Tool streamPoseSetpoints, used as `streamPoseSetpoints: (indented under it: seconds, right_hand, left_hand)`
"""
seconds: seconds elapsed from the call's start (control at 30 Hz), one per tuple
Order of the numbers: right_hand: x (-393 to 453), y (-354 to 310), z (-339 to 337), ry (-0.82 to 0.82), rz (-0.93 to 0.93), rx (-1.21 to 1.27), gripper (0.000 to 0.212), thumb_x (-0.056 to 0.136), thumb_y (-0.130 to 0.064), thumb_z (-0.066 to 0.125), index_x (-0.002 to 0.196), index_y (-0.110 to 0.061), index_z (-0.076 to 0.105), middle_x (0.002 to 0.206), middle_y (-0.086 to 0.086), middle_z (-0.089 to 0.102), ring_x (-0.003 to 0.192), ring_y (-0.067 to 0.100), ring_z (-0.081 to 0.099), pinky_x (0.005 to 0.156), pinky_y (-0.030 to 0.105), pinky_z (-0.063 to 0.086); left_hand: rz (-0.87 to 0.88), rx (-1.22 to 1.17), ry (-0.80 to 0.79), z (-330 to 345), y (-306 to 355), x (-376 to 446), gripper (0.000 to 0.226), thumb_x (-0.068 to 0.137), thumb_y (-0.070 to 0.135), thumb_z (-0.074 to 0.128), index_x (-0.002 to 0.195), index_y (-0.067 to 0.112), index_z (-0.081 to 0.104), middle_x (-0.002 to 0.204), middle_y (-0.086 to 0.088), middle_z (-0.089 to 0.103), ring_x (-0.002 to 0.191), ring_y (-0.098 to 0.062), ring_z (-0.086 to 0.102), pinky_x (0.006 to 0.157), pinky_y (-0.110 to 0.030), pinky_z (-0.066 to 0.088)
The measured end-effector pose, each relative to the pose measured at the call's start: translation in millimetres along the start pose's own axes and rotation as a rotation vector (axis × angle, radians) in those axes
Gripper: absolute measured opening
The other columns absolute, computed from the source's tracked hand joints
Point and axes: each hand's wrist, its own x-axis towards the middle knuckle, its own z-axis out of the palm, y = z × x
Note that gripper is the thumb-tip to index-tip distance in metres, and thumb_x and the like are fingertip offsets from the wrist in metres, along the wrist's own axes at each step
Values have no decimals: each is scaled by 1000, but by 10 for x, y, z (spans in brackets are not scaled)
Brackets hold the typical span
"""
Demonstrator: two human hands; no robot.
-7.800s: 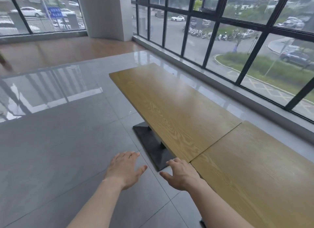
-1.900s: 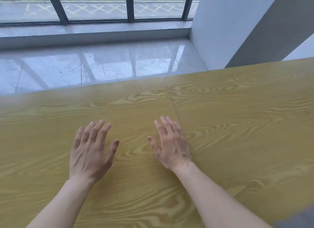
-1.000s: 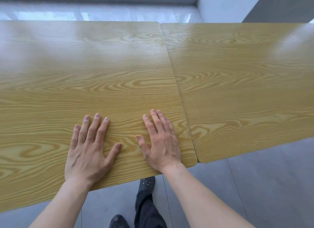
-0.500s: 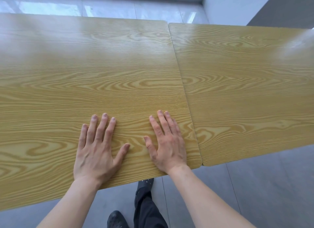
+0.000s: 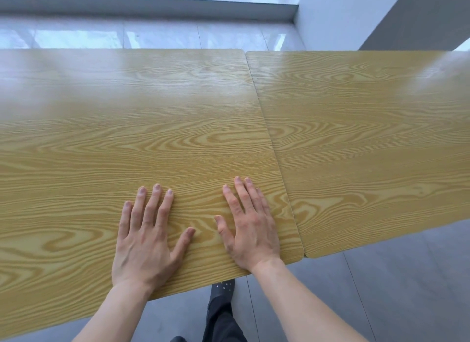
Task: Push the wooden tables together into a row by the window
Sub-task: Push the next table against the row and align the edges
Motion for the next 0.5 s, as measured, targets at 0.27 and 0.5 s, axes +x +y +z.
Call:
streamPoseSetpoints:
  seconds: [0.27,0.5]
  right_hand:
    - [-11,-25,-82,-98,-14,-45,66,106,-58,21,164,-28,12,173,-1,-1,159,16,-12,128,41,2]
    - [35,-68,-374,-257,-16,-49,68,106,-58,21,164,-27,3,172,-2,-12,157,16,-19,129,39,-5]
  left_hand:
    - [9,-21,-22,-19,-40,-11,83,96,72,26,163,22,24,172,0,15,160,-22,0,127,-52,9]
    - [7,-56,-71,-218,-28,-8,78,97,74,19,157,28,38,165,1,34,157,-20,19,126,-36,4]
